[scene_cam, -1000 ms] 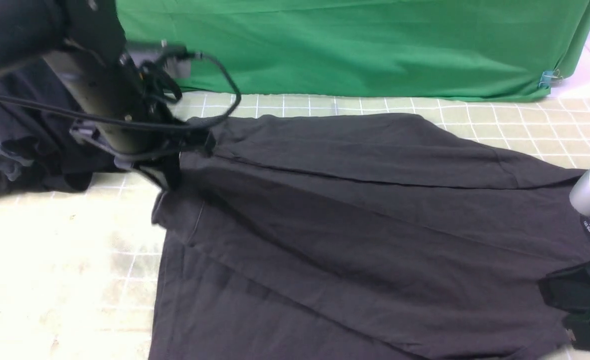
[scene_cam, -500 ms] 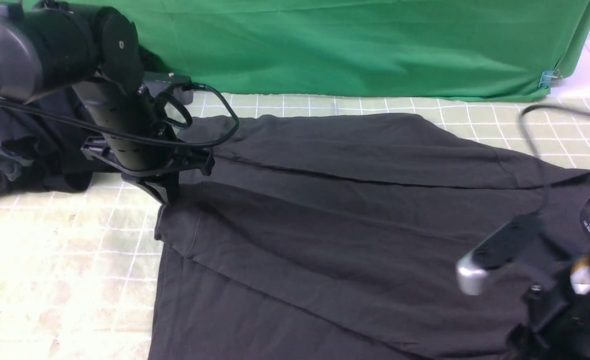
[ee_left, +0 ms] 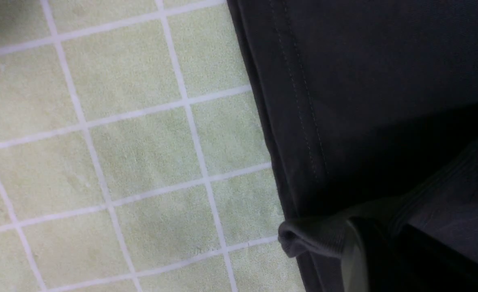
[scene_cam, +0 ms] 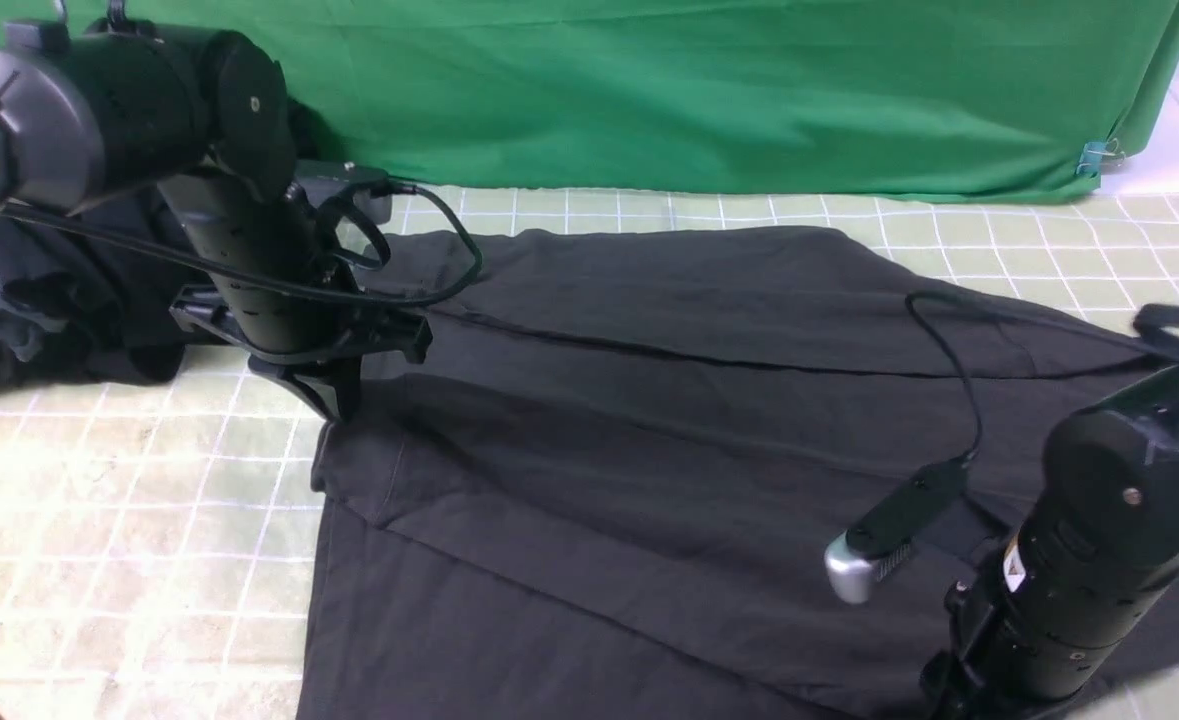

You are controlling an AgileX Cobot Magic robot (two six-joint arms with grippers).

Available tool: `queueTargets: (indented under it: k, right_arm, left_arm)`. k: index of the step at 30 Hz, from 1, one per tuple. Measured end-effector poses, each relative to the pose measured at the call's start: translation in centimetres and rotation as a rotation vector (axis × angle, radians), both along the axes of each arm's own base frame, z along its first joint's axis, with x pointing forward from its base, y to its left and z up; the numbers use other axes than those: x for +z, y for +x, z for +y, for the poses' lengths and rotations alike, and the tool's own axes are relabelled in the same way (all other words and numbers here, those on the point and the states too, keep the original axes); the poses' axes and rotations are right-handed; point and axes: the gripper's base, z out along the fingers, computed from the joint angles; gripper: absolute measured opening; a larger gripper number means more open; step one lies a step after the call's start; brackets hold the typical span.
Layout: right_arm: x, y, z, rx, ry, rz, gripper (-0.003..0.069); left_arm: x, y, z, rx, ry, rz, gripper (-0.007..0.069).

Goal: Fold a long-sleeved shirt over a green coffee tablecloth.
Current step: 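Fold the left side of the black T-shirt inward over its body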

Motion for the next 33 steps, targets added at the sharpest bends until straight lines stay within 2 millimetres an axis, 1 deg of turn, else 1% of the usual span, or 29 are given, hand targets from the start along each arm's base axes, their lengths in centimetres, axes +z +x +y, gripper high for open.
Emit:
queueTargets:
  k: [2,3,4,6,7,8,9,11,14,15,20,22,25,29,33]
  right_arm:
    - [-0.1,0.0,0.0,0.0,-0.002,0.004,0.0272]
    - [-0.1,0.0,0.0,0.001,-0.002,0.004,0.023]
    - [-0.2,0.0,0.0,0.001,-0.003,0.005,0.0222]
    - [-0.2,0.0,0.0,0.001,-0.003,0.006,0.0127]
    - [-0.2,0.0,0.0,0.001,-0.004,0.007,0.0064]
    - [-0.2,0.0,0.0,0.001,-0.005,0.008,0.0059]
    - [-0.2,-0.1,0.0,0.001,-0.009,0.017,0.0036]
    - [-0.1,-0.2,-0.1,-0.002,-0.014,0.027,0.003]
    - [1.6,-1.1,-0.6,-0.028,-0.015,0.032,0.0029]
    - [1.7,-1.1,-0.6,-0.03,-0.016,0.036,0.0029]
    - [4.2,-2.5,-1.4,-0.039,-0.007,0.023,0.0029]
    - [4.8,-3.0,-1.6,-0.043,-0.007,0.024,0.0029]
    - [4.7,-3.5,-1.9,-0.044,-0.01,0.029,0.0029]
    - [3.3,-4.5,-2.5,-0.047,-0.03,0.067,0.0029]
    - [2.9,-4.6,-2.5,-0.057,-0.023,0.06,0.0029]
  left_arm:
    - [-0.1,0.0,0.0,0.0,0.001,0.003,0.0007]
    - [-0.2,0.1,0.0,-0.003,0.002,0.005,0.0007]
    - [-0.2,0.0,-0.1,-0.001,-0.003,0.006,0.0007]
    - [-0.2,0.0,-0.1,-0.001,-0.003,0.006,0.0007]
    - [-0.2,0.0,-0.1,-0.001,-0.003,0.006,0.0007]
    - [-0.2,0.0,-0.1,-0.001,-0.003,0.006,0.0007]
    - [-0.2,0.0,-0.1,-0.001,-0.004,0.008,0.0007]
    - [-0.2,0.0,-0.1,0.0,-0.006,0.01,0.0007]
    - [-0.2,-0.2,-0.1,0.002,-0.007,0.036,0.0007]
    - [-0.2,-0.3,-0.1,0.002,-0.007,0.042,0.0007]
    - [-0.3,-0.7,-0.2,0.005,-0.017,0.083,0.0007]
    - [-0.3,-0.8,-0.2,-0.001,-0.025,0.098,0.0007]
    - [-0.3,-0.9,-0.3,-0.007,-0.032,0.106,0.0007]
    - [-0.3,-1.0,-0.4,-0.01,-0.045,0.12,0.0007]
    - [-0.3,-1.1,-0.5,-0.01,-0.046,0.129,0.0007]
